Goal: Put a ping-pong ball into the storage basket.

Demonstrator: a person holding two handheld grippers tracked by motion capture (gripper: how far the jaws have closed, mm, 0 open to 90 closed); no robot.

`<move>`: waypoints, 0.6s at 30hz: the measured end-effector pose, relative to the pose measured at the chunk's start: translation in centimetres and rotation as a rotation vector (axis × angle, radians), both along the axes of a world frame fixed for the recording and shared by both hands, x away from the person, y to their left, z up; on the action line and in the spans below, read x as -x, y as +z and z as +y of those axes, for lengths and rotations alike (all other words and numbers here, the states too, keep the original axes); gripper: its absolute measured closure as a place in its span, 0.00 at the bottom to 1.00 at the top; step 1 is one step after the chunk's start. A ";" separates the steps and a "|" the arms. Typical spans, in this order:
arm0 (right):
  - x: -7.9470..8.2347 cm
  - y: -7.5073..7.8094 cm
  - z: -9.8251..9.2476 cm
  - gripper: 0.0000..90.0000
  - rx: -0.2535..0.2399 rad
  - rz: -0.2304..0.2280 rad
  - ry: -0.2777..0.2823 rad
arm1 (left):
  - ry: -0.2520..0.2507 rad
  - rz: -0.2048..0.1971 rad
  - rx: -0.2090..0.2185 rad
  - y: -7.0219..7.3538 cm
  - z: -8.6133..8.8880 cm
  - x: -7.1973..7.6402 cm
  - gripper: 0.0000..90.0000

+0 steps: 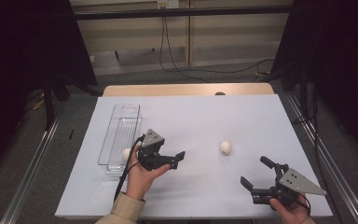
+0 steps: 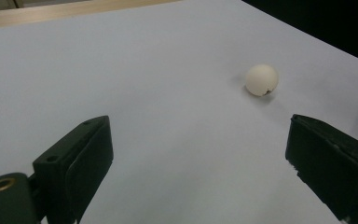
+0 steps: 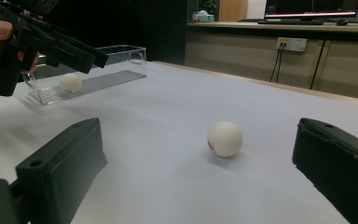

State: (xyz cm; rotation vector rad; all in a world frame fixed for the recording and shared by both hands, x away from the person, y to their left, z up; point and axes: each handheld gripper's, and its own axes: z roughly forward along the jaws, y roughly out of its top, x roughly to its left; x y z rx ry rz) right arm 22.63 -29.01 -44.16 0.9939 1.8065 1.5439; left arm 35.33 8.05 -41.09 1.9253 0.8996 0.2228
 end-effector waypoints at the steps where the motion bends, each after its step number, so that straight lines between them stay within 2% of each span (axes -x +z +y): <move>1: 0.0 0.0 0.0 0.02 -0.001 0.001 -0.003 | -0.004 -0.002 -0.003 0.0 -0.1 0.0 0.08; 18: 0.1 0.0 -0.1 0.02 0.004 -0.003 -0.004 | -0.032 -0.006 -0.011 -0.7 -1.7 0.1 0.08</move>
